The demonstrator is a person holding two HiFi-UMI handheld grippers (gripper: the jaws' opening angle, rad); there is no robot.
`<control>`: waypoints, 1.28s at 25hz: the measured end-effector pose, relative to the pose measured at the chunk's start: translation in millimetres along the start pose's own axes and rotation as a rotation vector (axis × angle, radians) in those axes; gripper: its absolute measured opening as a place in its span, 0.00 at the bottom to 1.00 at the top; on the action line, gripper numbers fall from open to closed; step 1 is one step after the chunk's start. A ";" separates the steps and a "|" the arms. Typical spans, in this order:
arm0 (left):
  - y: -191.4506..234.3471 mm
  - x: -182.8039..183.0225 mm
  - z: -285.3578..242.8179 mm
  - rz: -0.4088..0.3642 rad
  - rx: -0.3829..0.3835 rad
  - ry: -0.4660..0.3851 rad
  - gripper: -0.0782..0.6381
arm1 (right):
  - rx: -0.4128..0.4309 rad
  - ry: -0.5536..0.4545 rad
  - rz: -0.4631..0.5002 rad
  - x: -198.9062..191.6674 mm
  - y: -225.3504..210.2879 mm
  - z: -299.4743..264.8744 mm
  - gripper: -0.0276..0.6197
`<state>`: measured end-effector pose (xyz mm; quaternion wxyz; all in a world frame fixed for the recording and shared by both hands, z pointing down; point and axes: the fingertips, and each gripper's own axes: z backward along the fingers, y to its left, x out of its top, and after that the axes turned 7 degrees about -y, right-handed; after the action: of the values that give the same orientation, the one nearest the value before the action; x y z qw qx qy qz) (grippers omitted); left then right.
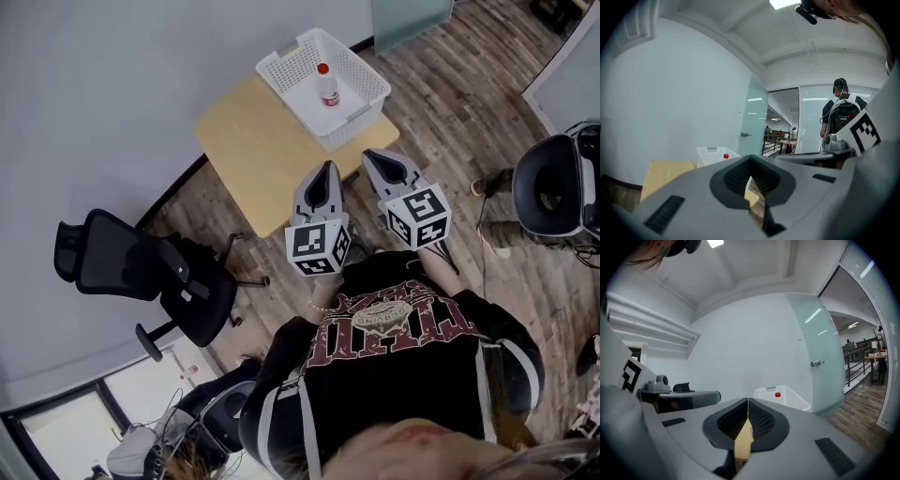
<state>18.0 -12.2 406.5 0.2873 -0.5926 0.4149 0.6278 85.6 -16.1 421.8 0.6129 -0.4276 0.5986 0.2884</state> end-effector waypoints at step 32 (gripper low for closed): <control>89.1 8.3 -87.6 0.008 -0.133 0.033 0.18 | -0.125 -0.010 -0.004 3.8 -24.6 -120.3 0.07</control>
<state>-14.7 -132.5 418.5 0.2376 -0.6191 0.3792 0.6453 48.8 -132.7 432.4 0.5887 -0.4649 0.5752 0.3262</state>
